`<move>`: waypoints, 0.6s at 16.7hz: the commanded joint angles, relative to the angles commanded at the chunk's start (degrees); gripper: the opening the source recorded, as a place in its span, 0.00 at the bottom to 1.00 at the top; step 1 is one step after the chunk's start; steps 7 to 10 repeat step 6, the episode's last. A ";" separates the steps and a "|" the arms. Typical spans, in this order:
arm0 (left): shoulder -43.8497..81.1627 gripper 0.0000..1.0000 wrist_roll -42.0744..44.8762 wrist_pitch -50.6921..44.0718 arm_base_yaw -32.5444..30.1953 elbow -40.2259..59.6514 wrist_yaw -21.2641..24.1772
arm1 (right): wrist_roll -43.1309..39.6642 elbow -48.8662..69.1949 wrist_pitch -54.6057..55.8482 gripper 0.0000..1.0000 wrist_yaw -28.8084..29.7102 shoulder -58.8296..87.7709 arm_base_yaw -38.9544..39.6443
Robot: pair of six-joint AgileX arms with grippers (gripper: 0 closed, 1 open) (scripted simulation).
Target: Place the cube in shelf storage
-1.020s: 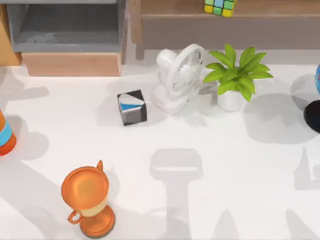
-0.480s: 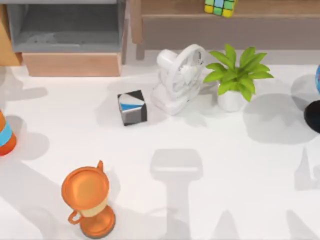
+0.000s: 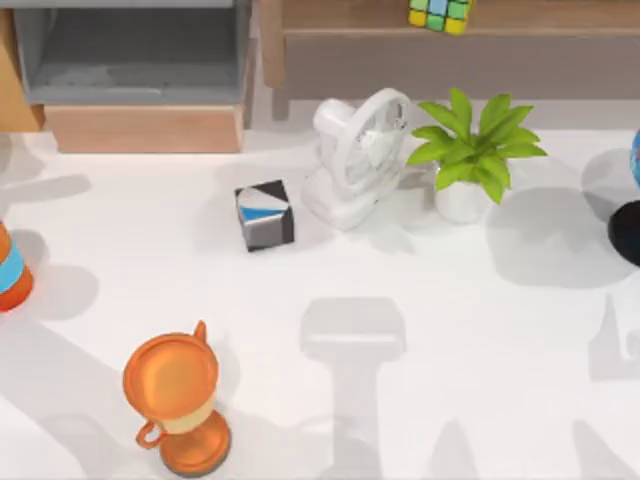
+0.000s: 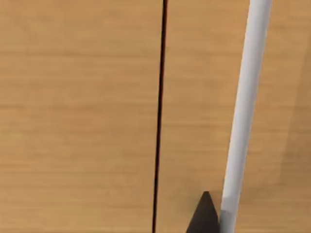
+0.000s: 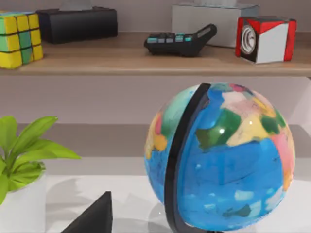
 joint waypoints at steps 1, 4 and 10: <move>0.00 1.00 0.00 0.00 0.00 0.00 0.00 | 0.00 0.00 0.00 1.00 0.00 0.00 0.00; 0.00 1.00 0.00 0.00 0.00 0.00 0.00 | 0.00 0.00 0.00 1.00 0.00 0.00 0.00; 0.00 1.00 0.00 0.00 0.00 0.00 0.00 | 0.00 0.00 0.00 1.00 0.00 0.00 0.00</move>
